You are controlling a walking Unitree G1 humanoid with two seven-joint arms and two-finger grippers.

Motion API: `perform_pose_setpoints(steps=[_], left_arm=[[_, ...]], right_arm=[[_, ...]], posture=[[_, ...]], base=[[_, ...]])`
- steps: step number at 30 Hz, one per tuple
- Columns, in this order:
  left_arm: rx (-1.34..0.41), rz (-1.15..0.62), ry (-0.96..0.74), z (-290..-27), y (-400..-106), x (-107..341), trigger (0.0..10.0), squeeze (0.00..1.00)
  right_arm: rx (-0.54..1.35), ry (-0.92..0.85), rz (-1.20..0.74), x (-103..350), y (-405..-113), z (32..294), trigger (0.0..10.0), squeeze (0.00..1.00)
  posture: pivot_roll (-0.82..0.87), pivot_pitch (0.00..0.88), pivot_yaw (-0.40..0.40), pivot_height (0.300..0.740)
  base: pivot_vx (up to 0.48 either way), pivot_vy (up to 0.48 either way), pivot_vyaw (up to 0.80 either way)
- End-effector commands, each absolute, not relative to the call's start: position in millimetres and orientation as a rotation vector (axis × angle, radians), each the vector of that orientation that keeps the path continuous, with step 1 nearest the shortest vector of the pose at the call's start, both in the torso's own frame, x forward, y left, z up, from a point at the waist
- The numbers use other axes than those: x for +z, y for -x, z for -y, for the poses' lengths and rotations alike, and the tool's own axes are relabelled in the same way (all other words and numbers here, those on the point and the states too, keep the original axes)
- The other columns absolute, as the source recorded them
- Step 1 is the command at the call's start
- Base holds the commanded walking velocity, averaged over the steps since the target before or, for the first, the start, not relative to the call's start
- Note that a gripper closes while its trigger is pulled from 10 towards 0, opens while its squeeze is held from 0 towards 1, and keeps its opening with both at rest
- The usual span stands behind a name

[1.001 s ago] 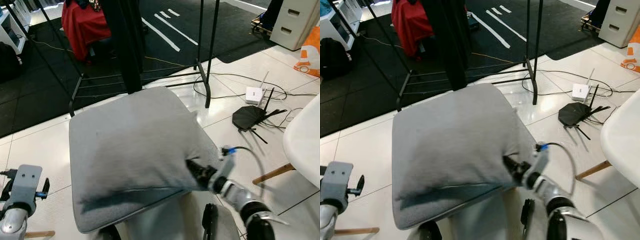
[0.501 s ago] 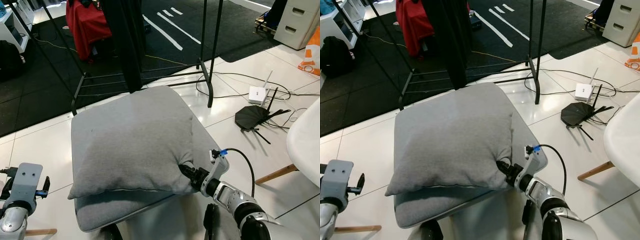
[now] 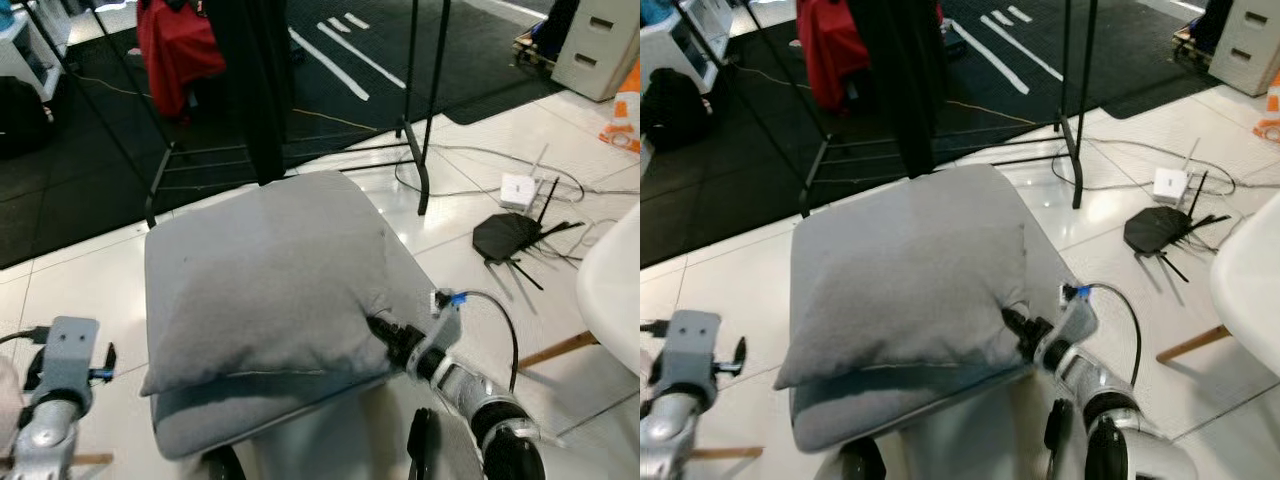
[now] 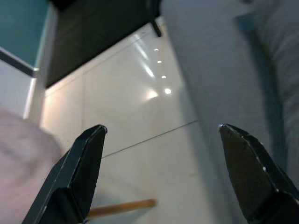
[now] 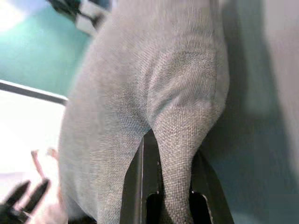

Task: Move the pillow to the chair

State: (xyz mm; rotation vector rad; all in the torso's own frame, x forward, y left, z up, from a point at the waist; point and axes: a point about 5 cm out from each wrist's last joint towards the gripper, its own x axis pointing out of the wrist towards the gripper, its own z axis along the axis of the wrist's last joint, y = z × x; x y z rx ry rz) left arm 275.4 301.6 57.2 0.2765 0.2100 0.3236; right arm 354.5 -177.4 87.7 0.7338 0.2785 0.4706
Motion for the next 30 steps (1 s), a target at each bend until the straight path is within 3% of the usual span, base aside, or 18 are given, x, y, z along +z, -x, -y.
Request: perform_pose_setpoints(steps=[1,6,14,21,22,23,24,30], left_arm=[[0.364,-0.26,-0.249,-306,-269,48,10.0,0.0],[0.397,-0.307,-0.145,-291,-279,37,10.0,0.0],[0.423,-0.35,-0.095,-286,-281,30,10.0,0.0],[0.444,-0.357,-0.077,-284,-279,25,10.0,0.0],[0.444,-0.385,-0.076,-283,-277,21,10.0,0.0],[0.446,-0.414,-0.068,-282,-275,16,10.0,0.0],[0.445,-0.436,-0.065,-281,-273,13,10.0,0.0],[0.414,-0.472,-0.077,-274,-268,4,10.0,0.0]], right_arm=[[0.485,-0.744,-0.232,93,-357,178,0.0,0.0],[0.501,-0.7,-0.234,102,-361,181,0.0,0.0],[0.509,-0.678,-0.234,106,-364,181,0.0,0.0],[0.507,-0.658,-0.218,117,-369,182,0.0,0.0],[0.504,-0.652,-0.223,116,-369,182,1.1,0.0],[0.501,-0.649,-0.23,114,-369,181,8.4,0.0],[0.497,-0.646,-0.238,112,-368,181,10.0,0.0],[0.464,-0.638,-0.281,99,-362,183,10.0,0.0]], posture=[[-0.03,0.175,0.069,0.32],[-0.07,0.135,0.025,0.34],[-0.09,0.116,0.003,0.36],[-0.11,0.091,-0.021,0.38],[-0.11,0.083,-0.022,0.385],[-0.11,0.083,-0.022,0.39],[-0.11,0.078,-0.025,0.395],[-0.12,0.072,-0.025,0.42]], base=[[0.0,0.0,0.0],[0.0,0.0,0.0],[-0.48,0.0,0.0],[0.0,0.0,0.0],[0.0,0.0,0.0],[-0.409,0.0,0.0],[-0.48,0.0,0.0],[-0.28,0.0,0.0]])
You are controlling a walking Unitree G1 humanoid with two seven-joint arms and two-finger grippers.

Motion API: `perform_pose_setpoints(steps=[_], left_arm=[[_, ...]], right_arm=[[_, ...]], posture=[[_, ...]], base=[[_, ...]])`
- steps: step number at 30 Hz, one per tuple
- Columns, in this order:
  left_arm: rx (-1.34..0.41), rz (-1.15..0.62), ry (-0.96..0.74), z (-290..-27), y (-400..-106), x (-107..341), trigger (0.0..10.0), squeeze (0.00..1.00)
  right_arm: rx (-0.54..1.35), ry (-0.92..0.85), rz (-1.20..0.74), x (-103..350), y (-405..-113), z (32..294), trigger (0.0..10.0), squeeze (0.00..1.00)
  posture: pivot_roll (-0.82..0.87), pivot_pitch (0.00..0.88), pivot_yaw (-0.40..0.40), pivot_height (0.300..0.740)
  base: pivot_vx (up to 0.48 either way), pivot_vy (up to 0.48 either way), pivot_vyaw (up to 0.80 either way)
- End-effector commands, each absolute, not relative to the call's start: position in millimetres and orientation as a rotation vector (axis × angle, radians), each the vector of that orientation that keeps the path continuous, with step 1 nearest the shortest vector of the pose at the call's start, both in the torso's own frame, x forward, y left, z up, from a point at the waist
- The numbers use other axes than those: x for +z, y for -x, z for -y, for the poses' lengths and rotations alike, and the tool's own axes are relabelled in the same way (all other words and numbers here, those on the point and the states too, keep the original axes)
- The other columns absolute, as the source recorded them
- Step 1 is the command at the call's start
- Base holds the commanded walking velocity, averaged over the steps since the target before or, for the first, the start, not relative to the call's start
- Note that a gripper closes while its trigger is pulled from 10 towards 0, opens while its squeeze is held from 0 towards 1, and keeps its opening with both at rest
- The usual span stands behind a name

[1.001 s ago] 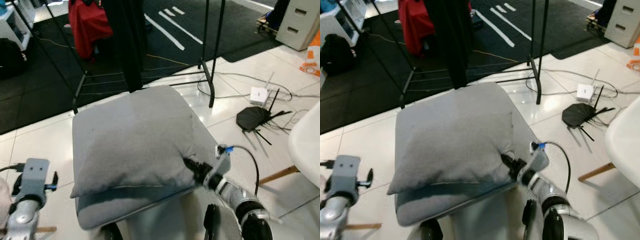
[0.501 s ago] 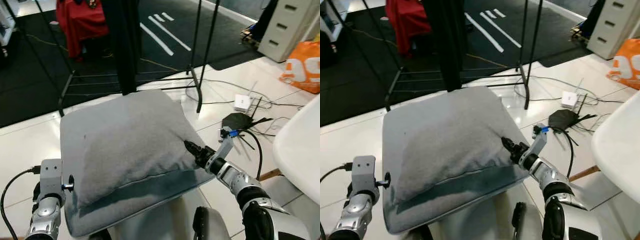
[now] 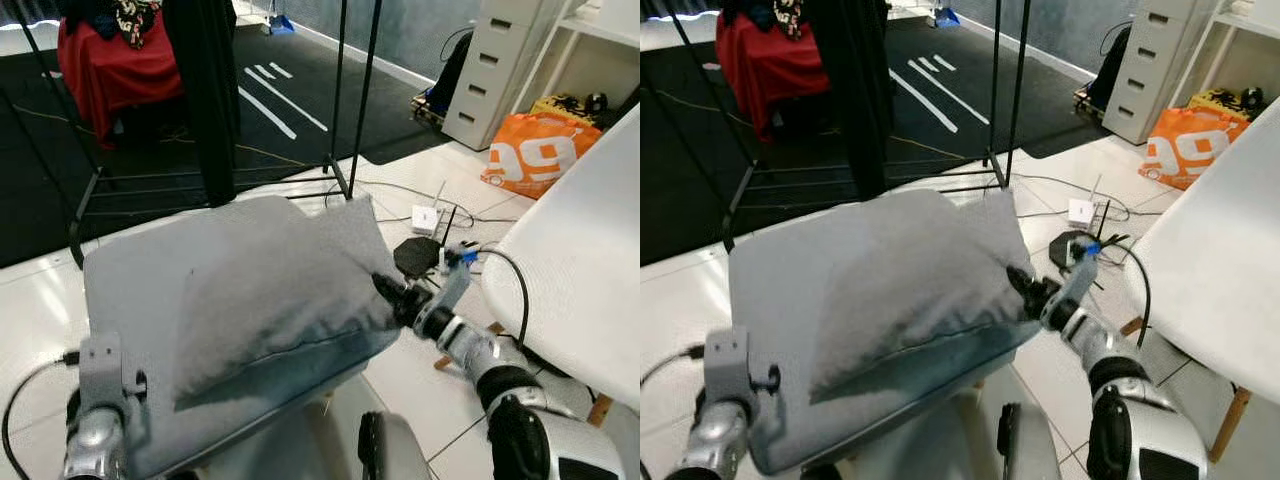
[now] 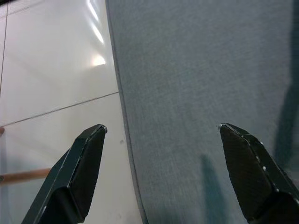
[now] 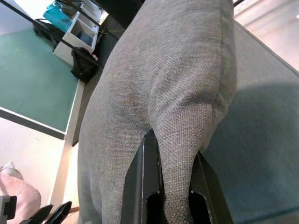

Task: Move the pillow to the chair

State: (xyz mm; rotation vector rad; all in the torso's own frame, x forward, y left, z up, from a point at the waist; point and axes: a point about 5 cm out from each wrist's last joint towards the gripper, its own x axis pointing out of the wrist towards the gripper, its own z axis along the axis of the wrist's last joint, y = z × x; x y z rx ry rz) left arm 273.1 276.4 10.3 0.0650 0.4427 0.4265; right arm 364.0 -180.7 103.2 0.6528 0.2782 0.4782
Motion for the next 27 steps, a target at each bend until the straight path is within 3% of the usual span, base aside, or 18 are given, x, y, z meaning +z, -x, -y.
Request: perform_pose_setpoints(steps=[1,4,9,27], left_arm=[[0.414,-0.472,-0.077,-274,-268,4,10.0,0.0],[0.401,-0.499,-0.083,-271,-266,0,10.0,0.0],[0.394,-0.515,-0.073,-270,-264,-4,10.0,0.0],[0.365,-0.612,-0.079,-259,-242,-27,10.0,0.0]], right_arm=[[0.464,-0.638,-0.281,99,-362,183,10.0,0.0],[0.456,-0.637,-0.286,97,-361,185,10.0,0.0],[0.453,-0.631,-0.289,96,-360,186,10.0,0.0],[0.468,-0.615,-0.302,95,-360,180,10.0,0.0]], posture=[[-0.12,0.072,-0.025,0.42],[-0.12,0.07,-0.025,0.43],[-0.13,0.065,-0.027,0.445],[-0.12,0.054,-0.042,0.505]], base=[[0.0,0.0,0.0],[0.0,0.0,0.0],[-0.48,0.0,0.0],[0.0,0.0,0.0]])
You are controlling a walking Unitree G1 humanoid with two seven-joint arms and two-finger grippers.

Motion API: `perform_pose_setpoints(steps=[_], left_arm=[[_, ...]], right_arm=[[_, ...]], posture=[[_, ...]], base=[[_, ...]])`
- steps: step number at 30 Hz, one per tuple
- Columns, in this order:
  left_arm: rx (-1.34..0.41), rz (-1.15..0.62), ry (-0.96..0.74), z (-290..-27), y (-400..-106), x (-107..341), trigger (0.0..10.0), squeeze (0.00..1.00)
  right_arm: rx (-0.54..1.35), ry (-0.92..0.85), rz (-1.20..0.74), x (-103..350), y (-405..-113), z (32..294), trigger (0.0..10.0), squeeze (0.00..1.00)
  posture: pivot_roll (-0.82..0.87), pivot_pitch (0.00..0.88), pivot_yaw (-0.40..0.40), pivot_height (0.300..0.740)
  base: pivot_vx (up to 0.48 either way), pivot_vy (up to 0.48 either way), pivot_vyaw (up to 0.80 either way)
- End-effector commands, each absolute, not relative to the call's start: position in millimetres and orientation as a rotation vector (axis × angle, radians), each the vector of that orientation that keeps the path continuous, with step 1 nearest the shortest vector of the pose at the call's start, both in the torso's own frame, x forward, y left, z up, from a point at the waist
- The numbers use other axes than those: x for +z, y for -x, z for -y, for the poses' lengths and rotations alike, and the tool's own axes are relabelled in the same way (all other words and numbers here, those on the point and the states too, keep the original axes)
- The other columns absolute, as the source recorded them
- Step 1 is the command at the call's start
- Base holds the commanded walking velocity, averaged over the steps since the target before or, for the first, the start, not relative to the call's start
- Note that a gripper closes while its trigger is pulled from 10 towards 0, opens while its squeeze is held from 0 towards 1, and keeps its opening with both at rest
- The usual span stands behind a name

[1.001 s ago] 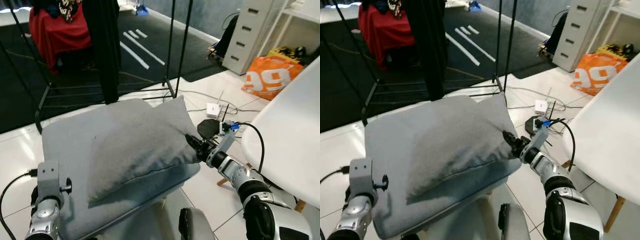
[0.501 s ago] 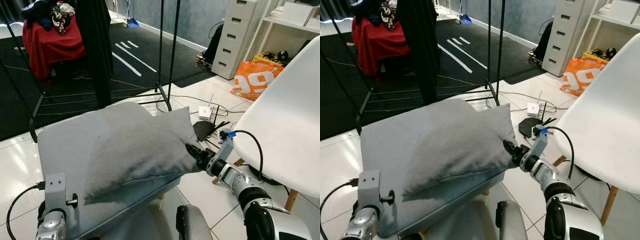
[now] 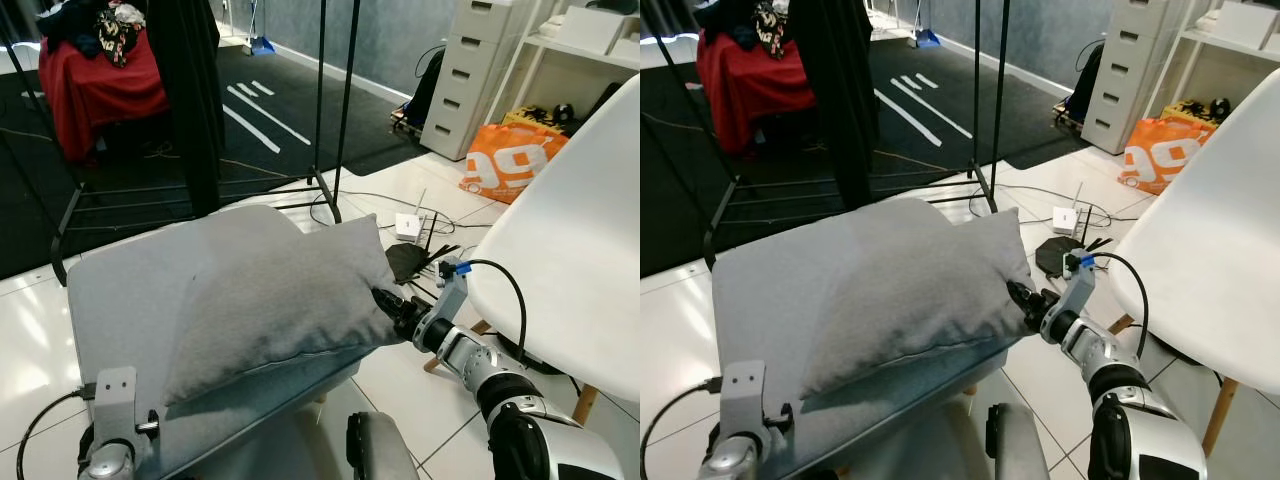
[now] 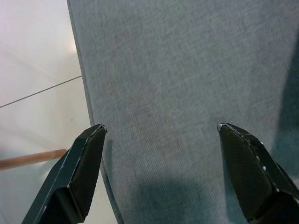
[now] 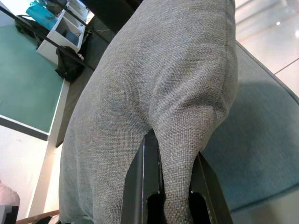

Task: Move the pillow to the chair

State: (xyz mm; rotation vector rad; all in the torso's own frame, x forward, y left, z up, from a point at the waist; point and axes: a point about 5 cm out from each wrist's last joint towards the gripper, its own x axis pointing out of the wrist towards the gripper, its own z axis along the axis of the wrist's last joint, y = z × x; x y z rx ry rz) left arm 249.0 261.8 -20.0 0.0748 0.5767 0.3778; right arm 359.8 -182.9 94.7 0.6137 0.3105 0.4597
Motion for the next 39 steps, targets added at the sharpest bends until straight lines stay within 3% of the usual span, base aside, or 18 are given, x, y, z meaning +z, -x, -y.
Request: perform_pose_setpoints(steps=[1,18,39], left_arm=[[0.366,-0.609,-0.077,-259,-243,-27,10.0,0.0],[0.317,-0.667,-0.122,-250,-240,-33,10.0,0.0],[0.322,-0.661,-0.118,-250,-242,-32,10.0,0.0]], right_arm=[[0.468,-0.614,-0.304,95,-360,180,10.0,0.0],[0.391,-0.566,-0.364,78,-353,183,10.0,0.0],[0.289,-0.634,-0.32,101,-367,197,10.0,0.0]], posture=[[-0.12,0.054,-0.042,0.51],[-0.12,0.064,-0.036,0.545],[-0.13,0.087,-0.033,0.593]], base=[[0.0,0.0,0.0],[0.0,0.0,0.0],[0.0,0.0,0.0]])
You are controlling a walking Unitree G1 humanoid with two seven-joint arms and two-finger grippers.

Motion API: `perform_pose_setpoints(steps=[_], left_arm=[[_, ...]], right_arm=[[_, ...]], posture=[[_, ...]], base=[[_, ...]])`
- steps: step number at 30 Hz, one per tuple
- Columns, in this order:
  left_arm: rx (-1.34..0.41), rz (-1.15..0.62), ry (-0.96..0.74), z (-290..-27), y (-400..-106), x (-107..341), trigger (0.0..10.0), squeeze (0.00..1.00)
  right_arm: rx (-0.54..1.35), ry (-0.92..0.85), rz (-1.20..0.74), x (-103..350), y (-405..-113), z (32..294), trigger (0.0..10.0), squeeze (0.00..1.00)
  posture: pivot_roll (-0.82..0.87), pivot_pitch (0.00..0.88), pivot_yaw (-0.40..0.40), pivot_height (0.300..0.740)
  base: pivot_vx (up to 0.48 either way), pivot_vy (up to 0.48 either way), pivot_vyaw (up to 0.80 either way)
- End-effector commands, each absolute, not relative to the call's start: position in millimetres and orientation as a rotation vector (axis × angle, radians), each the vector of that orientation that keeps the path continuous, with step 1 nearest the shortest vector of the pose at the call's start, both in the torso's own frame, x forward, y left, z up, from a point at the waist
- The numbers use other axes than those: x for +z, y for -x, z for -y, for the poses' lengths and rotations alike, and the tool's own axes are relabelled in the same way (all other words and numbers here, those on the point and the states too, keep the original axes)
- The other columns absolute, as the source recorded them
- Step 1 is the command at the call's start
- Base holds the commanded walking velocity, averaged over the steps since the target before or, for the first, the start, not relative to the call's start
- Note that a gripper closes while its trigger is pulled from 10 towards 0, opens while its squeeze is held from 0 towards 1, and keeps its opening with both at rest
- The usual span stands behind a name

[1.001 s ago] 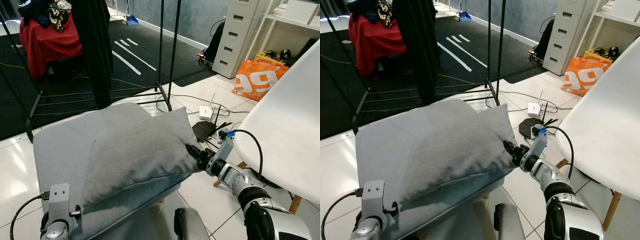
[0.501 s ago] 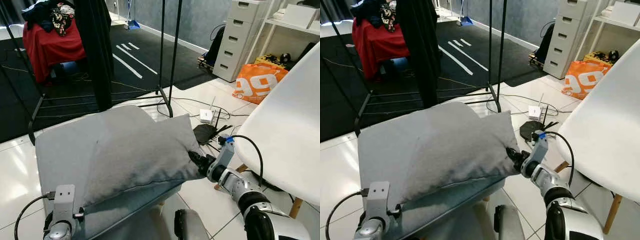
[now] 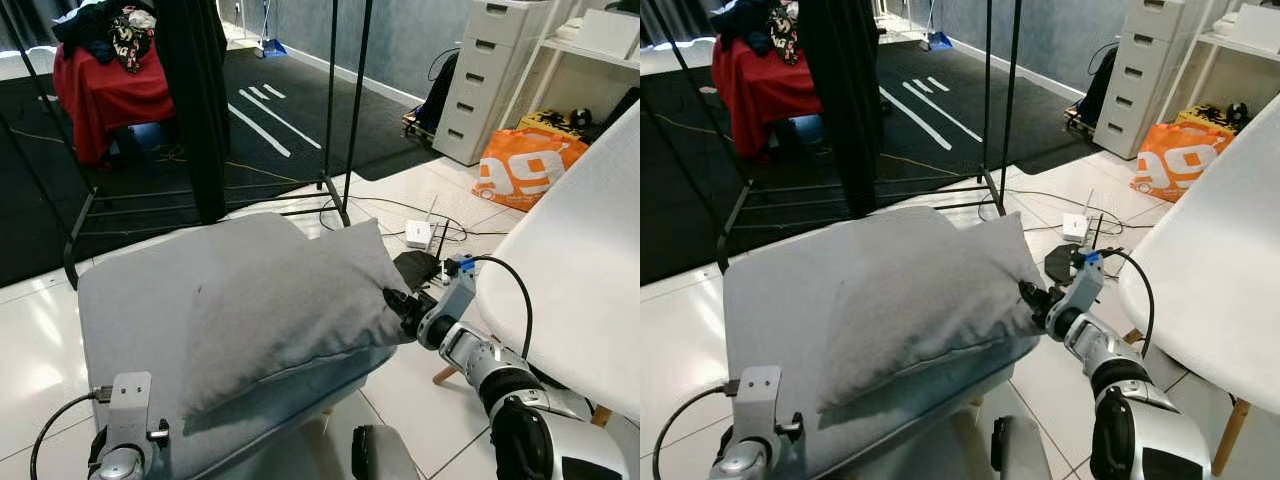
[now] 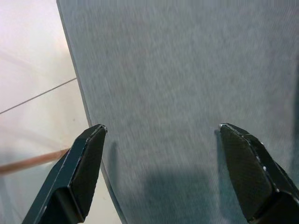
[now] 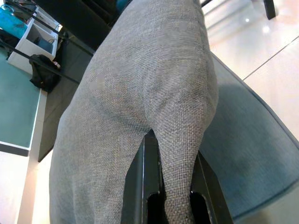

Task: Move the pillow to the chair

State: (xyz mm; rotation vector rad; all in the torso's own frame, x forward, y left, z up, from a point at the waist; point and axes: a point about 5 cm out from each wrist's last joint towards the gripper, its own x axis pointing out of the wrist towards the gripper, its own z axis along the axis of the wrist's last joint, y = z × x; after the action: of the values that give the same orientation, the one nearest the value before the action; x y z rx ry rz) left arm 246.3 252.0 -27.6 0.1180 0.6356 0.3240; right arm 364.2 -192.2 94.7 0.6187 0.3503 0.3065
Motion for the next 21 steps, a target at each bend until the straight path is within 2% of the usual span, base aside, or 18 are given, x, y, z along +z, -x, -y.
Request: perform_pose_setpoints(steps=[1,6,16,21], left_arm=[[0.321,-0.661,-0.119,-250.4,-241.8,-31.9,10.0,0.0],[0.323,-0.66,-0.117,-250.5,-241.9,-31.8,10.0,0.0],[0.332,-0.667,-0.099,-251.1,-241.3,-32.4,10.0,0.0],[0.331,-0.656,-0.105,-251.2,-242.6,-31.1,10.0,0.0]], right_arm=[[0.29,-0.632,-0.319,101.5,-367.4,196.6,10.0,0.0],[0.294,-0.631,-0.318,102.6,-368.2,195.4,10.0,0.0],[0.297,-0.634,-0.315,103.9,-368.9,195.2,10.0,0.0],[0.3,-0.631,-0.316,103.9,-368.8,195.2,10.0,0.0]], posture=[[-0.13,0.087,-0.033,0.598],[-0.13,0.087,-0.035,0.618],[-0.13,0.086,-0.035,0.656],[-0.13,0.087,-0.036,0.671]], base=[[0.0,0.0,0.0],[0.0,0.0,0.0],[-0.412,0.0,0.0],[0.0,0.0,0.0]])
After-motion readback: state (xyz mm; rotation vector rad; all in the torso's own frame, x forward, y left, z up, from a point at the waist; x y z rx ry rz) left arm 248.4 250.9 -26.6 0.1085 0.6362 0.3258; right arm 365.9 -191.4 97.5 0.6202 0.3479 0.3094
